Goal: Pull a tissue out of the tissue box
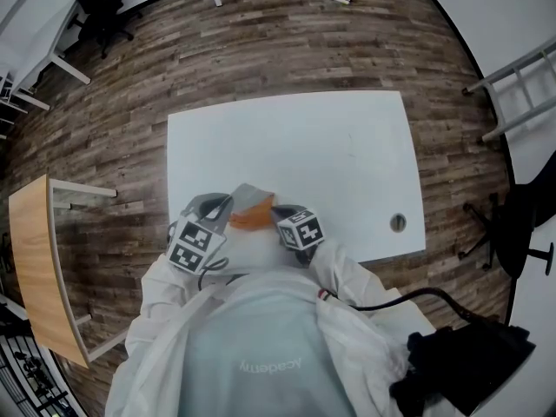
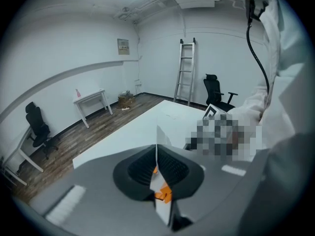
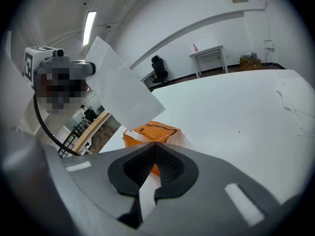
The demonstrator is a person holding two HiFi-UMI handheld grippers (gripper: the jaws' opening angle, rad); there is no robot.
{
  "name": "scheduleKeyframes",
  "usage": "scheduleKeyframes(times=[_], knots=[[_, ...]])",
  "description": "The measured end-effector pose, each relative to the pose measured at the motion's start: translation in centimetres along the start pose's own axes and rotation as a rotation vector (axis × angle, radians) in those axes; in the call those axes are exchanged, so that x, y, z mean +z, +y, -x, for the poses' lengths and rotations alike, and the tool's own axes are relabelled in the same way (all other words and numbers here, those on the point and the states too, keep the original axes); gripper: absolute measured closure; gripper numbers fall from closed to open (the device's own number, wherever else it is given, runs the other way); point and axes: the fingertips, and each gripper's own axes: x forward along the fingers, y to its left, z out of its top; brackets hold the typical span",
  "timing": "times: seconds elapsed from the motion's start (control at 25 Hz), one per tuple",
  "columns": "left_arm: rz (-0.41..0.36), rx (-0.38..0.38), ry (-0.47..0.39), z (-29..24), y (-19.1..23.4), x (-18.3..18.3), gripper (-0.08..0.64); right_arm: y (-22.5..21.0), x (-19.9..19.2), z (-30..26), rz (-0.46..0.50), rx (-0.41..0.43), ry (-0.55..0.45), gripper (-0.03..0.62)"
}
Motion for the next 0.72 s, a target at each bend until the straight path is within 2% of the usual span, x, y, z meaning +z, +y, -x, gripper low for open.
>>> scheduleKeyframes(times=[0.72], knots=[[0.113, 0.150, -0.053, 1.1, 2.1, 0.0, 0.558, -1.0, 1.2, 2.5, 0.025, 0.001, -0.053, 0.591]])
